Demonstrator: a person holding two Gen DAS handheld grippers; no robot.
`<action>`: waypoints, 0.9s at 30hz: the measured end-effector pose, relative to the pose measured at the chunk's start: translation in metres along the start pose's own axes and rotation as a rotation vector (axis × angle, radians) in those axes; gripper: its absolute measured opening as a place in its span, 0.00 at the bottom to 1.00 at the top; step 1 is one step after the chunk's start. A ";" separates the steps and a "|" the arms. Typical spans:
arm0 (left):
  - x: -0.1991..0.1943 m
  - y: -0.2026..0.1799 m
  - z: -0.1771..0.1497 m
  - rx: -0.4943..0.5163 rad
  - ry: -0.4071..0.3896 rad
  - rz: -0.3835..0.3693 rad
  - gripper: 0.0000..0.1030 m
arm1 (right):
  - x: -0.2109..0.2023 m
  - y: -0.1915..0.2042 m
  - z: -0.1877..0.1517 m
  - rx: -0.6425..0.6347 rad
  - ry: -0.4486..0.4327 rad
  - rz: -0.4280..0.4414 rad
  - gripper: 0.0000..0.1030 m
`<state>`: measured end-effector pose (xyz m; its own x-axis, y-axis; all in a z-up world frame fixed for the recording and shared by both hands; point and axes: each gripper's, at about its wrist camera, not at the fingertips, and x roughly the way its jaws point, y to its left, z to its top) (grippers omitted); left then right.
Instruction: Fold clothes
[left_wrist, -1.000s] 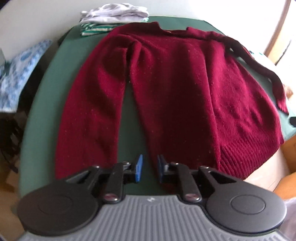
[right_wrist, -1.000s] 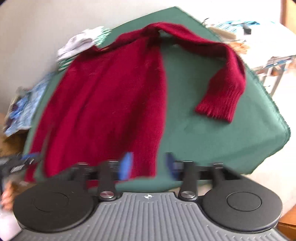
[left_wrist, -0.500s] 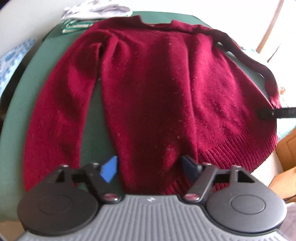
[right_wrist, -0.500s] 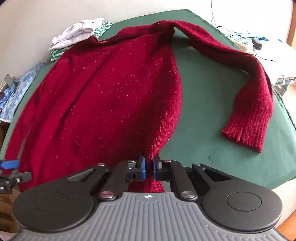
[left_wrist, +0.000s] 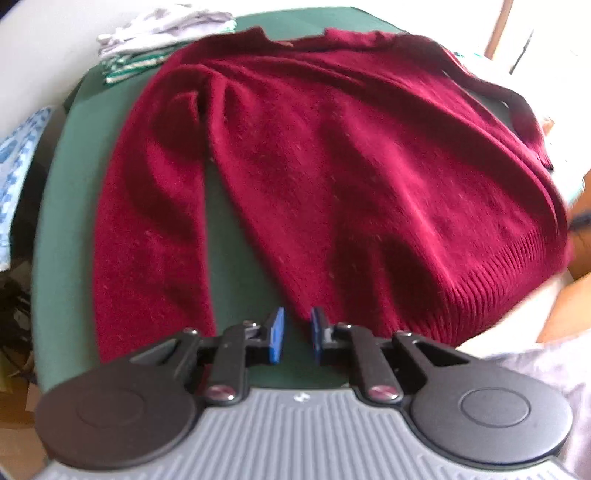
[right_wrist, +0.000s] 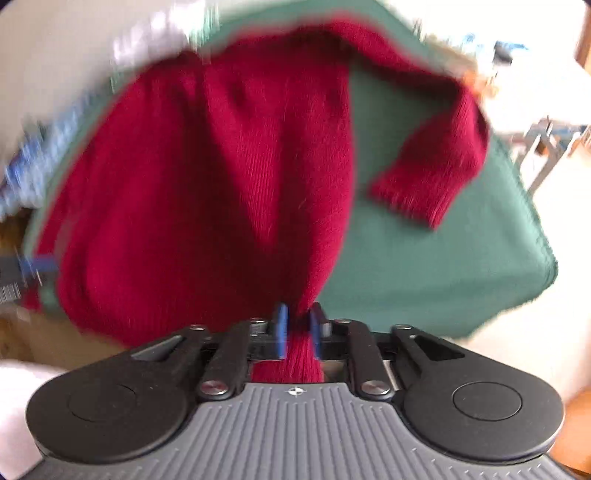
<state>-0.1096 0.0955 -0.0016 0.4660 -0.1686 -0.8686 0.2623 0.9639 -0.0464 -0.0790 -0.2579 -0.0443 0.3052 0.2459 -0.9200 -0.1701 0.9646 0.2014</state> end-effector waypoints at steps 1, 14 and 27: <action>-0.002 0.000 0.005 -0.008 -0.018 -0.001 0.13 | 0.002 0.006 0.002 -0.027 0.010 -0.010 0.25; 0.048 -0.031 0.043 0.005 -0.114 0.054 0.40 | 0.036 0.032 0.075 0.027 -0.278 0.015 0.40; 0.043 -0.016 0.105 -0.067 -0.149 0.192 0.75 | 0.025 -0.048 0.135 0.111 -0.349 -0.048 0.44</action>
<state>-0.0051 0.0517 0.0138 0.6227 -0.0050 -0.7824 0.1030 0.9918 0.0756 0.0629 -0.2853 -0.0313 0.6147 0.1990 -0.7632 -0.0506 0.9756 0.2137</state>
